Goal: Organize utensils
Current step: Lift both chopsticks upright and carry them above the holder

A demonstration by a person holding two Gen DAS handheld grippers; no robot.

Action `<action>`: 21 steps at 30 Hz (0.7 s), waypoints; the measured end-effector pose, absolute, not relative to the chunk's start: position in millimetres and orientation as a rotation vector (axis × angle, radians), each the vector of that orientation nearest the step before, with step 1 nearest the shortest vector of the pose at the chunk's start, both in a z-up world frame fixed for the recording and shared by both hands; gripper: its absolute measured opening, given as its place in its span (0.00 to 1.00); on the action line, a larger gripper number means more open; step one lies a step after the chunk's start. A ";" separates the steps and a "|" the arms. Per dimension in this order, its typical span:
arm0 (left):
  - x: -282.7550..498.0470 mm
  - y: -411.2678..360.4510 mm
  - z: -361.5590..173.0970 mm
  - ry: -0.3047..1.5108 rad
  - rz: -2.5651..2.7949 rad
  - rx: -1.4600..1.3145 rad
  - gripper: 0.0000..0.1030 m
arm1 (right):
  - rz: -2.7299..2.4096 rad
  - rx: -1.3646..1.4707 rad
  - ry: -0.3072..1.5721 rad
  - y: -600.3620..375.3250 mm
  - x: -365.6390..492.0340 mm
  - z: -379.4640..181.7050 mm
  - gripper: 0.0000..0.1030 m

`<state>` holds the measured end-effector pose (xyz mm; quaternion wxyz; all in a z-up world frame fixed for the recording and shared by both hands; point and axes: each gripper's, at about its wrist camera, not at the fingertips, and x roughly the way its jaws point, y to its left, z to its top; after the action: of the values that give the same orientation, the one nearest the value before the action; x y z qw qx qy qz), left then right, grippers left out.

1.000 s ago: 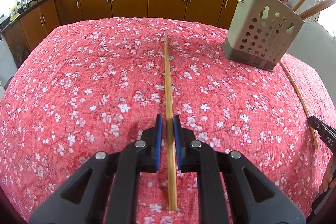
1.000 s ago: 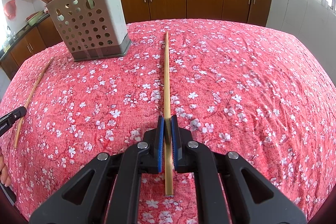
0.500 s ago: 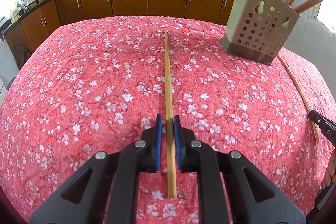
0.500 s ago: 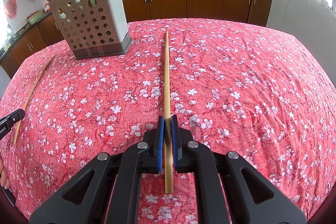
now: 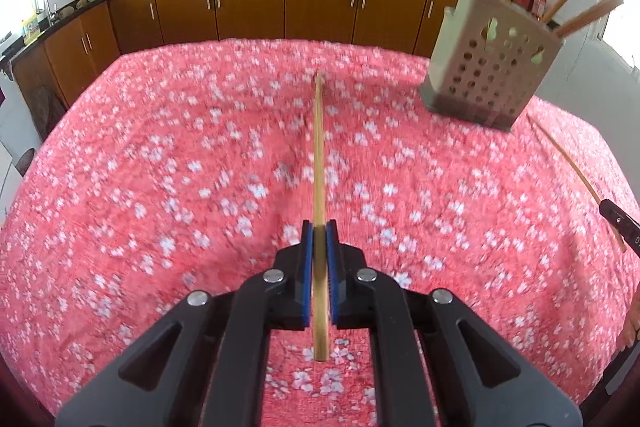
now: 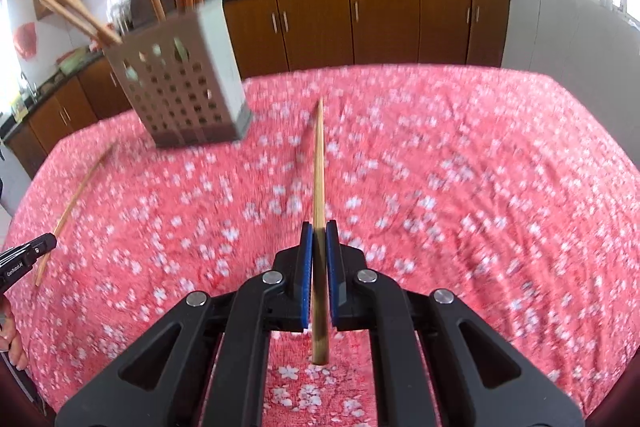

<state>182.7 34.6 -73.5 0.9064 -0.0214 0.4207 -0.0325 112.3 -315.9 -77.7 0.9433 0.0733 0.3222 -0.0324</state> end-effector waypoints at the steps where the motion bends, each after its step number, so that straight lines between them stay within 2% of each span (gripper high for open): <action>1: 181.7 35.4 -67.3 0.853 -0.068 -0.048 0.08 | -0.068 0.152 0.643 -316.9 110.8 -73.7 0.07; 21: 175.6 36.3 49.9 0.544 -0.101 -0.088 0.07 | -0.081 0.187 0.352 -333.2 94.0 10.8 0.07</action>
<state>175.6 36.3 49.9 0.9610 -0.0434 0.2684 -0.0501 94.0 -333.2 10.8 0.9794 0.0929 0.1746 -0.0401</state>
